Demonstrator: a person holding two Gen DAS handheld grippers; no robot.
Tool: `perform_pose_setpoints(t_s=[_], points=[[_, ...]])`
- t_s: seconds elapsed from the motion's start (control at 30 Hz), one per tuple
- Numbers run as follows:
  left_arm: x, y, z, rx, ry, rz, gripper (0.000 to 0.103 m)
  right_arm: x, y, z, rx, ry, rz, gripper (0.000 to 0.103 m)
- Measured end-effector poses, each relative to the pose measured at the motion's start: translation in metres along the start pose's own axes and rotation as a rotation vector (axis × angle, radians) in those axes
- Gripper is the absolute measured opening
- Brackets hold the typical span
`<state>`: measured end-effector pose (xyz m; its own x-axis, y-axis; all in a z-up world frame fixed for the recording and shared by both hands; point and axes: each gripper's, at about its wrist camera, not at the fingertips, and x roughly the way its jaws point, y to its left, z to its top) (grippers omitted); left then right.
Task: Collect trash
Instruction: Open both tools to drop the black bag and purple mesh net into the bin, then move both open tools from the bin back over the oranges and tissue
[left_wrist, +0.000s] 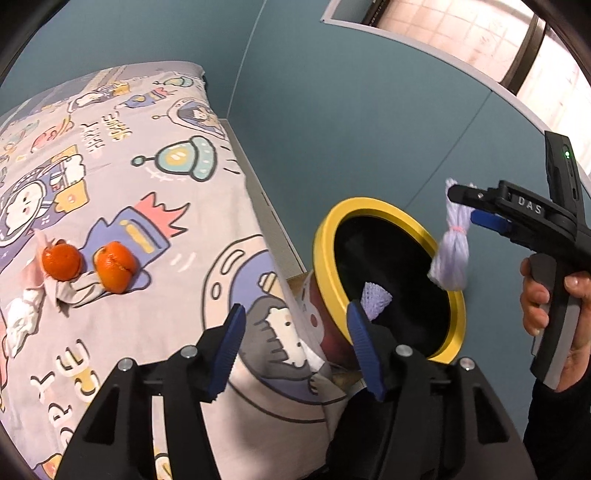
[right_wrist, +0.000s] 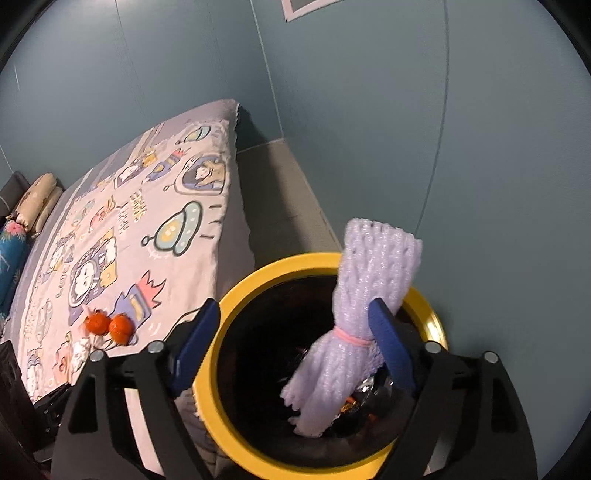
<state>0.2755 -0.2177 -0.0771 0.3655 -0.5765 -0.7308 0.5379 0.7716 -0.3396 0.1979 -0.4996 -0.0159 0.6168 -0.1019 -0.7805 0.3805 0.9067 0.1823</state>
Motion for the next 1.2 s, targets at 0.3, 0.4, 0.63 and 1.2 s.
perform_pose_setpoints(t_s=[0.3,0.4,0.63,1.2], points=[[-0.019,0.034,-0.009,-0.056,-0.034,0.036,0.059,-0.012,0.015,-0.001,-0.018,-0.009,-0.017,0.079],[-0.025,0.052,-0.013,-0.082,-0.044,0.064,0.06,-0.016,0.022,-0.002,-0.026,-0.02,-0.016,0.079],[-0.041,0.093,-0.024,-0.143,-0.07,0.13,0.068,-0.021,0.049,-0.004,-0.063,-0.034,0.022,0.079],[-0.081,0.207,-0.053,-0.301,-0.105,0.318,0.074,0.002,0.161,-0.013,-0.213,-0.014,0.159,0.079]])
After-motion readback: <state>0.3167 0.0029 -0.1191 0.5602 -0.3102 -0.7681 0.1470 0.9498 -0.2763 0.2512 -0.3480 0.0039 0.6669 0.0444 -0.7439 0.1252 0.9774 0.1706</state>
